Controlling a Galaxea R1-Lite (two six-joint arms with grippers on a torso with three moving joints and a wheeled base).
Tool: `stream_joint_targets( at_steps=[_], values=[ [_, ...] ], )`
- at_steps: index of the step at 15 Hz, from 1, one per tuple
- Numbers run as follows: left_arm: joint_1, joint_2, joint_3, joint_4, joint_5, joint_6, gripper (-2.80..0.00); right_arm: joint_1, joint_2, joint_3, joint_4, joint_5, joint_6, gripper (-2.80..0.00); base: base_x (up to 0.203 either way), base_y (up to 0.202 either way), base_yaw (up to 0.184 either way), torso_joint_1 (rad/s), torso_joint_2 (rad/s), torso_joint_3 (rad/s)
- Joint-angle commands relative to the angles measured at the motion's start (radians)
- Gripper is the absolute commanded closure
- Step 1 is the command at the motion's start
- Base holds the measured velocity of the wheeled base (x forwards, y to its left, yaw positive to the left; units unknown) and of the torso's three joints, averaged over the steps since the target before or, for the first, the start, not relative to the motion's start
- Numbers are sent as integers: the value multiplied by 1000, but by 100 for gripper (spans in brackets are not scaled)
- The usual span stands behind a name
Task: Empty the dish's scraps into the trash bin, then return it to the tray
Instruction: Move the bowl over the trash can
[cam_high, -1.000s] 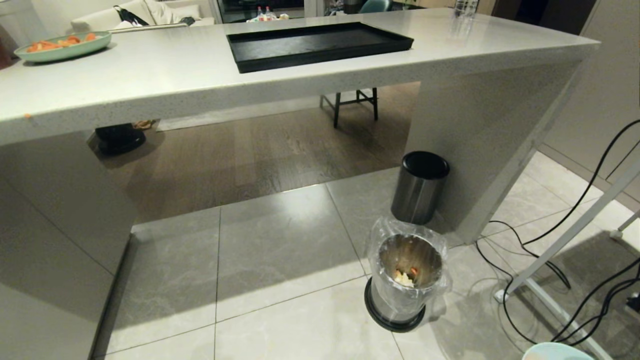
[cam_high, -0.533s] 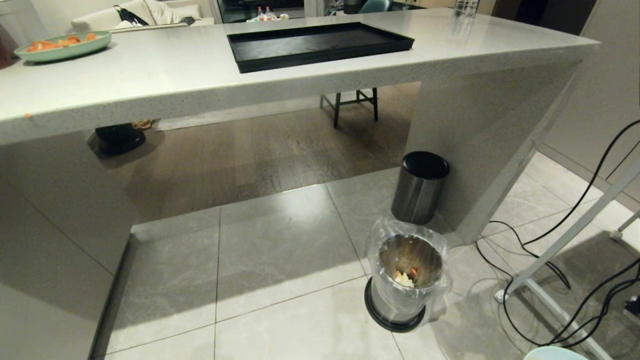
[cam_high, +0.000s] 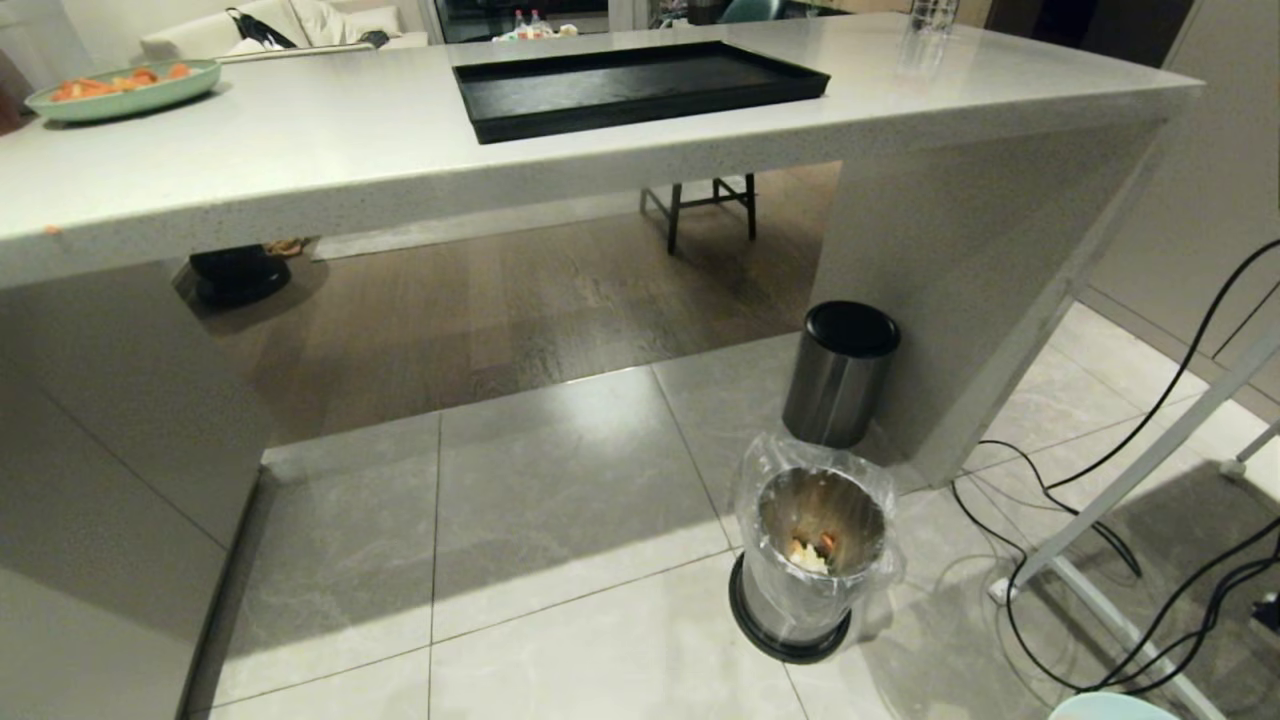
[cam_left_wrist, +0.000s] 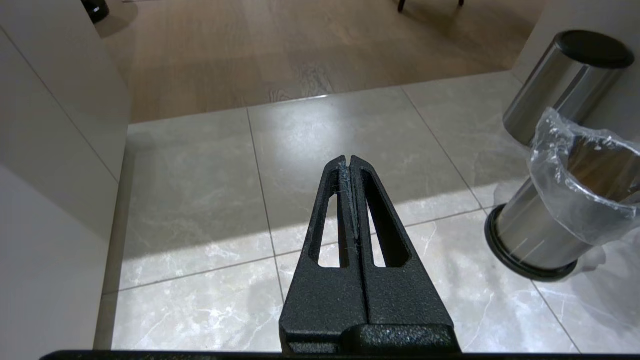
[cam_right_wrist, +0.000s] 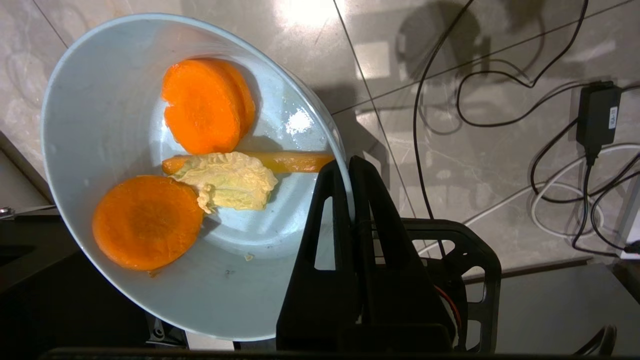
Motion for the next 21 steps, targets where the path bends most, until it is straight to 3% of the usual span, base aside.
stream_joint_targets(
  at_steps=[1,21],
  values=[
    [0,1,-1,0,0,-1,0,-3,0,1,3,2,-1,0,0,0,0,5,-3,-119],
    [-1,0,0,-1,-2,-1,0,0,-2,3,3,2,-1,0,0,0,0,4,3,-193]
  ],
)
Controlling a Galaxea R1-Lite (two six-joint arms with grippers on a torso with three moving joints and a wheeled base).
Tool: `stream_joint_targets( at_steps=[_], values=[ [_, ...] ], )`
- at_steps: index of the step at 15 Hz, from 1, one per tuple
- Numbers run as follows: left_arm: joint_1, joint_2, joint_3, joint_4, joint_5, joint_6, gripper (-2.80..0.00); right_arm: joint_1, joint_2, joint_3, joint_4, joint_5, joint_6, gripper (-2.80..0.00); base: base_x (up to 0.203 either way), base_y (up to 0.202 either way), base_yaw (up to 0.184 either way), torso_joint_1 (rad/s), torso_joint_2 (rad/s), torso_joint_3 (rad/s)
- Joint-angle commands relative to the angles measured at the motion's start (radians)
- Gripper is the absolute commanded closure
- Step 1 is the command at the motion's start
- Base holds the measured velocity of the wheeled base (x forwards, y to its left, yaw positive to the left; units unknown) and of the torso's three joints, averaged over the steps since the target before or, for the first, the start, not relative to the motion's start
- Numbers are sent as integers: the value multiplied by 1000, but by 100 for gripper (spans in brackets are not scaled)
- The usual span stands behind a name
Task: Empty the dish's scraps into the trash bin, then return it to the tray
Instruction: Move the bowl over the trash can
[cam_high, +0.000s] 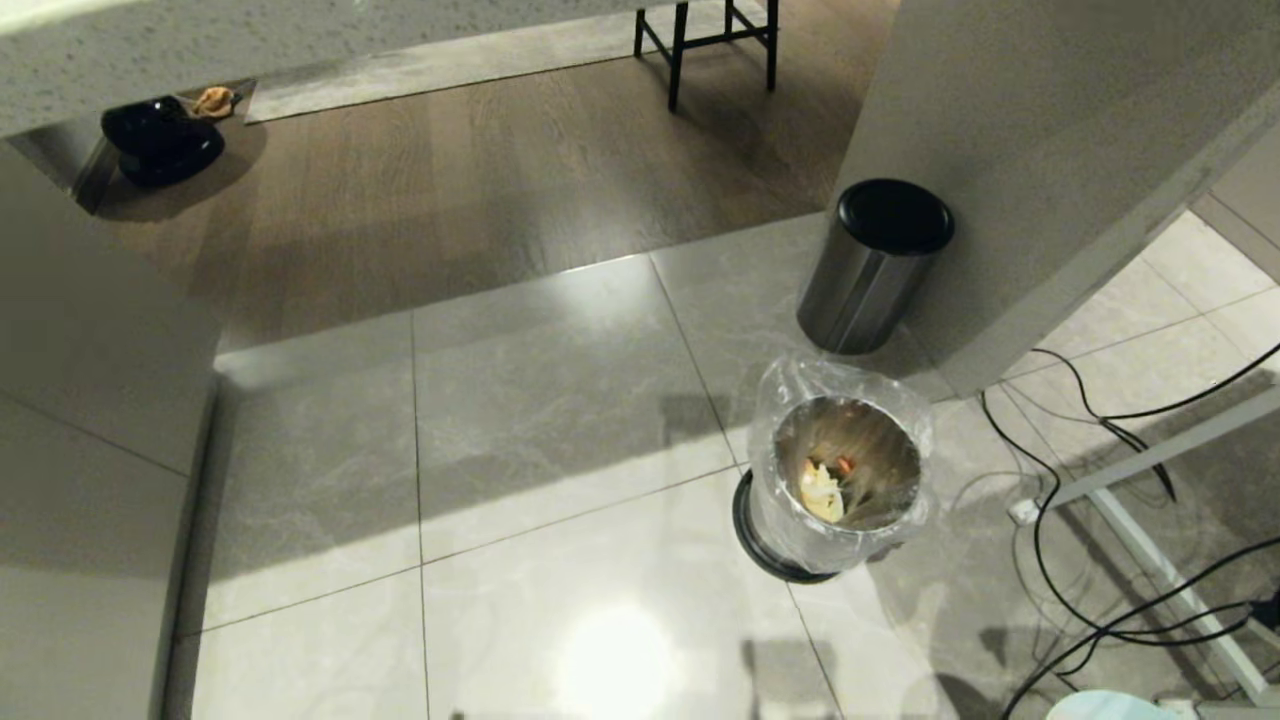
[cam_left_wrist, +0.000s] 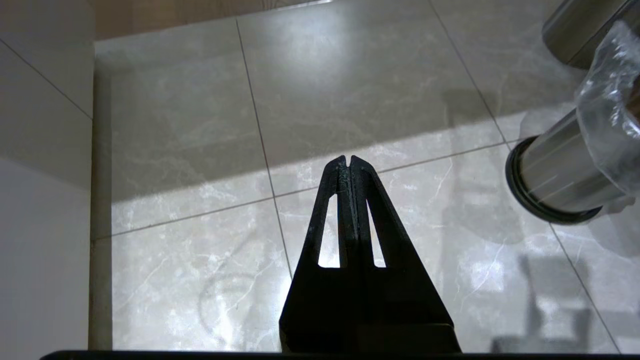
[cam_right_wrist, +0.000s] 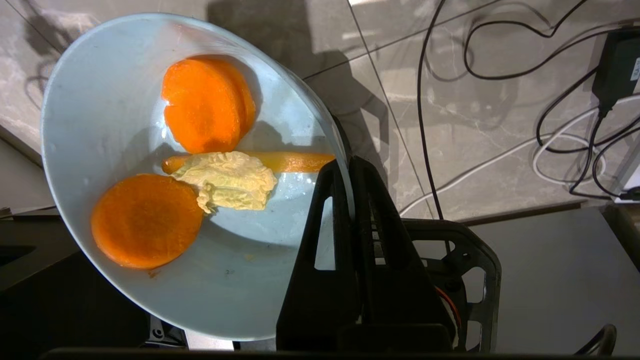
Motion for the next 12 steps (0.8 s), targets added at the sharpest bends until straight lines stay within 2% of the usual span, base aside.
stream_joint_targets(
  at_steps=[1,8,12],
  values=[
    [1,1,1,0,1,-1,0,0,-1,1,3,1,1,0,0,0,0,4,4,-188],
    [1,0,1,-2,2,-1,0,0,-1,2,3,1,1,0,0,0,0,2,2,-196],
    [0,1,1,-2,4,1,0,0,11,-5,-9,0,9,0,0,0,0,5,3,-58]
  ],
)
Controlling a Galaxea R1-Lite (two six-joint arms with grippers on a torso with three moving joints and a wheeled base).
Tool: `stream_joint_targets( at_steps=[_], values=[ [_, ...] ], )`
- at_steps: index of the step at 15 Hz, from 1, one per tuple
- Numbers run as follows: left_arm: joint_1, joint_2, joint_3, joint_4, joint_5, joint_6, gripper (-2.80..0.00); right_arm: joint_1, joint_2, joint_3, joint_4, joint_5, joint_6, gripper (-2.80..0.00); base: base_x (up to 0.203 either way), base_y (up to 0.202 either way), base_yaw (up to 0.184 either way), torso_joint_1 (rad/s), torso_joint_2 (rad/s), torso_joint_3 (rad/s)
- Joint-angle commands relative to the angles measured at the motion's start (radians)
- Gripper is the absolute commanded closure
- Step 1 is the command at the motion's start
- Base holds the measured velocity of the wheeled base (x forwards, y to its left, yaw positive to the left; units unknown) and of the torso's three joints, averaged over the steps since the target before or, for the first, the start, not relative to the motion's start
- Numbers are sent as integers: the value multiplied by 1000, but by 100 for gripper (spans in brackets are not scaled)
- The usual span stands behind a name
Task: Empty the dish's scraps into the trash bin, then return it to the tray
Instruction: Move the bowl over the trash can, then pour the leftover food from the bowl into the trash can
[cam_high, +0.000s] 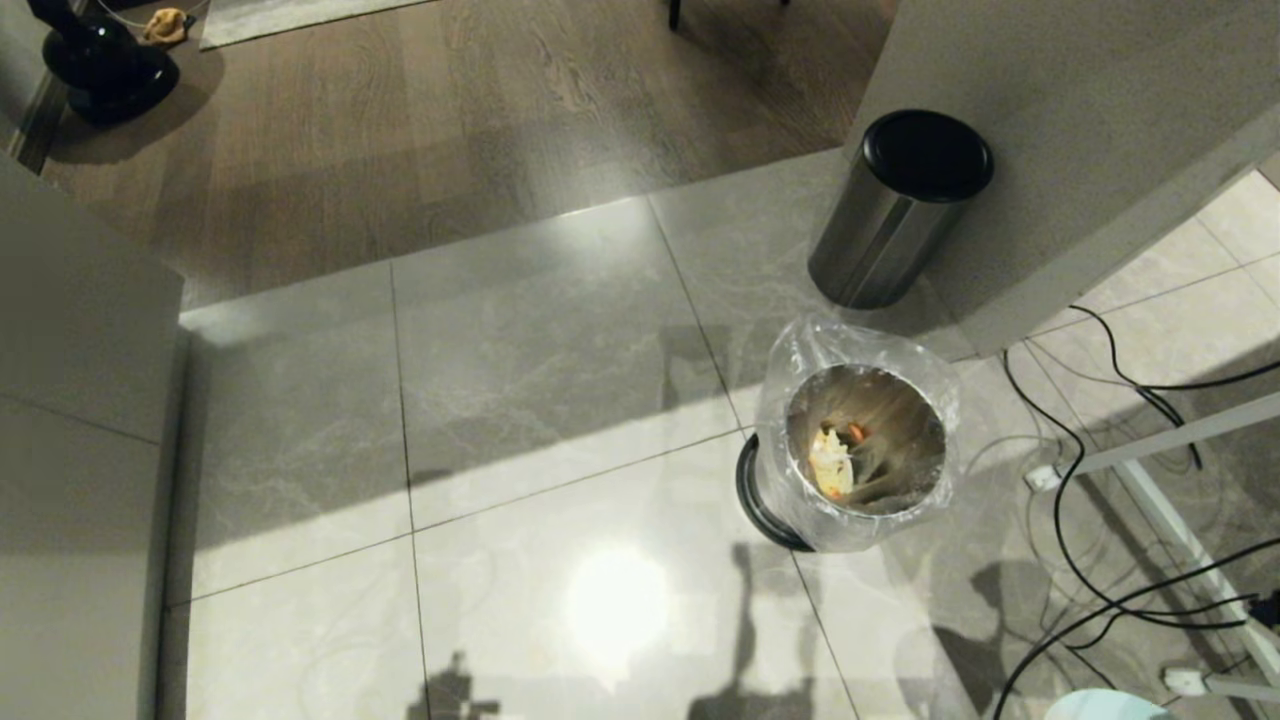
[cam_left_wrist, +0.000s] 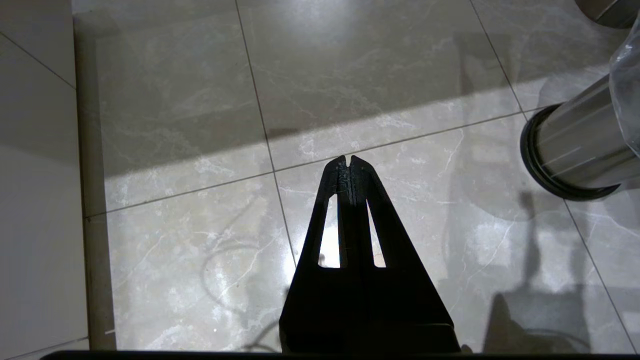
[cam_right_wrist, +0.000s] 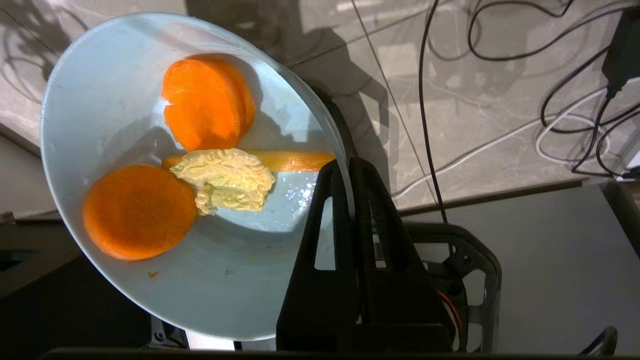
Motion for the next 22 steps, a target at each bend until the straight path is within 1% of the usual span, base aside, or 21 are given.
stream_joint_targets(
  at_steps=[1,4,8,11,13,15,16,20,22],
  values=[
    [0,1,0,0,1,-1,0,-1,16,-5,-31,0,9,0,0,0,0,0,0,0],
    [0,1,0,0,1,-1,0,-16,98,-23,-137,-14,17,0,0,0,0,0,0,0],
    [0,1,0,0,1,-1,0,-30,253,-127,-251,-77,32,0,0,0,0,0,0,0],
    [-1,1,0,0,1,-1,0,-35,361,-233,-385,-163,39,0,0,0,0,0,0,0],
    [-1,1,0,0,1,-1,0,-36,423,-297,-480,-213,19,0,0,0,0,0,0,0],
    [0,1,0,0,1,-1,0,-39,474,-363,-575,-259,-39,0,0,0,0,0,0,0],
    [0,0,0,0,1,-1,0,-41,490,-375,-636,-265,-85,0,0,0,0,0,0,0],
    [0,0,0,0,1,-1,0,-40,524,-355,-917,-256,-304,0,0,0,0,0,0,0],
    [0,1,0,0,1,-1,0,-37,535,-358,-999,-231,-387,0,0,0,0,0,0,0]
  ],
)
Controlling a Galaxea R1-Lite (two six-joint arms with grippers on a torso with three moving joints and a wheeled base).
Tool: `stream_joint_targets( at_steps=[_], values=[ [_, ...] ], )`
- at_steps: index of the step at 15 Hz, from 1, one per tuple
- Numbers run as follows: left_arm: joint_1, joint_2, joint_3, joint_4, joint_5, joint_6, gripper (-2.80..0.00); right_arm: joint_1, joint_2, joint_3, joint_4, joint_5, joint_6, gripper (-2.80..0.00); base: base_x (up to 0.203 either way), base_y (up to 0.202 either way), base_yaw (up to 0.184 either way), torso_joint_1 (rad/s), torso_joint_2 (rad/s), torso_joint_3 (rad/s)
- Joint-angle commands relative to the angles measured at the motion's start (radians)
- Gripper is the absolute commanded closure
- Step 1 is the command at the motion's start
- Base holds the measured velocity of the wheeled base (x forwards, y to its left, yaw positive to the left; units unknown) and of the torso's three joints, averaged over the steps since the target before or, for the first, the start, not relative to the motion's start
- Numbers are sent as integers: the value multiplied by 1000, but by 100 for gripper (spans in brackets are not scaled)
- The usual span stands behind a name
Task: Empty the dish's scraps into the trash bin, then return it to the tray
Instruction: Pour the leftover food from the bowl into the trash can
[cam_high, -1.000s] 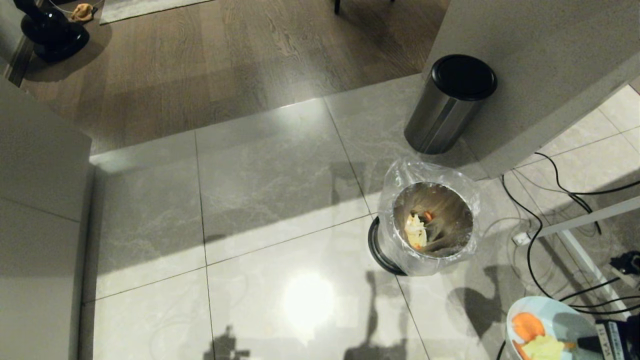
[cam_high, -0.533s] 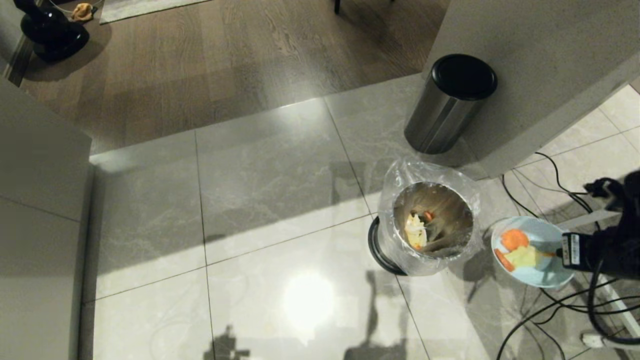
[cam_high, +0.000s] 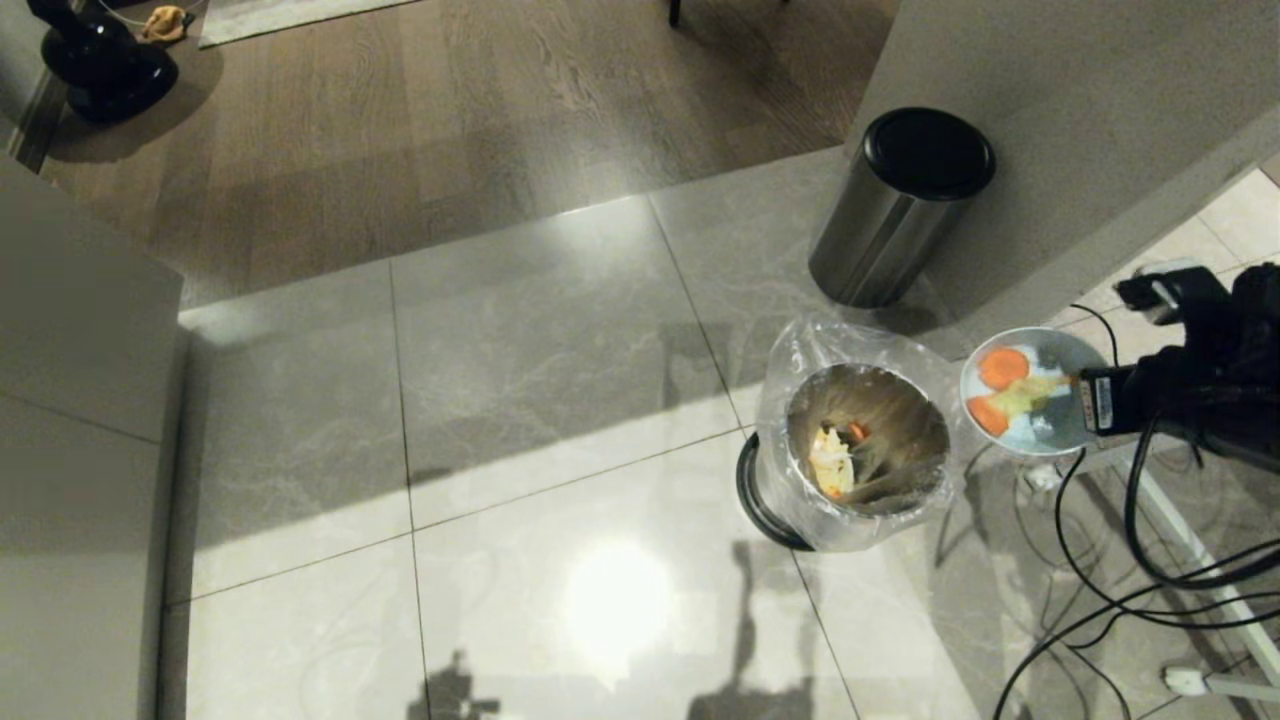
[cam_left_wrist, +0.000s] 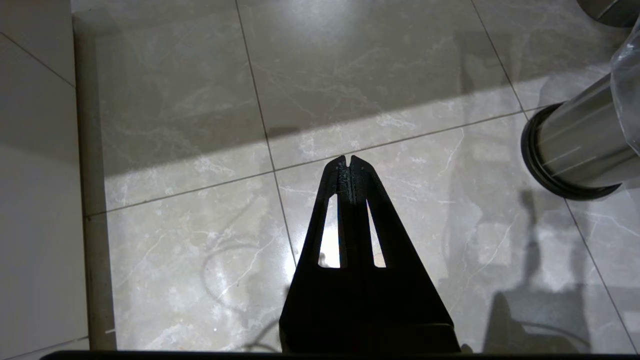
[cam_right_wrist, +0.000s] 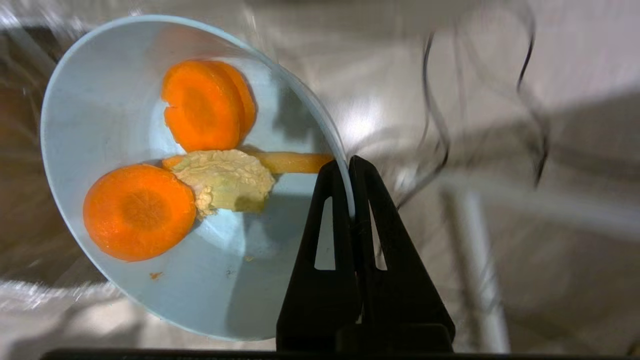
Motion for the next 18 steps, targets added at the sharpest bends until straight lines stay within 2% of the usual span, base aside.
stream_joint_targets(
  at_steps=[1,4,8,16,18],
  values=[
    [0,1,0,-1,1,-1,0,2,17,0,-74,23,-71,0,0,0,0,0,0,0],
    [0,1,0,-1,1,-1,0,8,18,3,-172,82,-175,0,0,0,0,0,0,0],
    [-1,1,0,-1,1,-1,0,61,22,23,-323,90,-290,0,0,0,0,0,0,0],
    [0,1,0,-1,1,-1,0,116,45,51,-544,93,-645,0,0,0,0,0,0,0],
    [0,1,0,-1,1,-1,0,135,59,51,-606,138,-710,0,0,0,0,0,0,0]
  ],
)
